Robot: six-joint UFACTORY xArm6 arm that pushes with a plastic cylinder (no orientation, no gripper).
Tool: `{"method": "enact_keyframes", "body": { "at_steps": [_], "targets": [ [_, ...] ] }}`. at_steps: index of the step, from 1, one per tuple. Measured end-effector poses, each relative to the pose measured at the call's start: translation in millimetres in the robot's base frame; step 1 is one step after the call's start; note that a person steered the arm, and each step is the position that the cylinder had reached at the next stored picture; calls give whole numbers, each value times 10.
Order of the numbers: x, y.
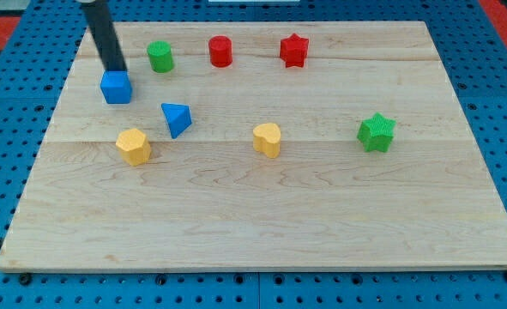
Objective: Push the yellow hexagon to the top left of the blue triangle
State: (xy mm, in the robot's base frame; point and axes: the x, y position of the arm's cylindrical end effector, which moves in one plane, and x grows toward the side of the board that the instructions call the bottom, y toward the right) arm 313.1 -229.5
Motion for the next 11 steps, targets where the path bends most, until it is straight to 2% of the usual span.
{"method": "enact_keyframes", "body": {
  "at_steps": [1,3,4,7,8,9,10,11],
  "targets": [
    [573,-501],
    [1930,-58],
    [2351,69],
    [2015,511],
    [1588,376],
    [1346,406],
    [1579,350],
    [1571,706]
  ]
}}
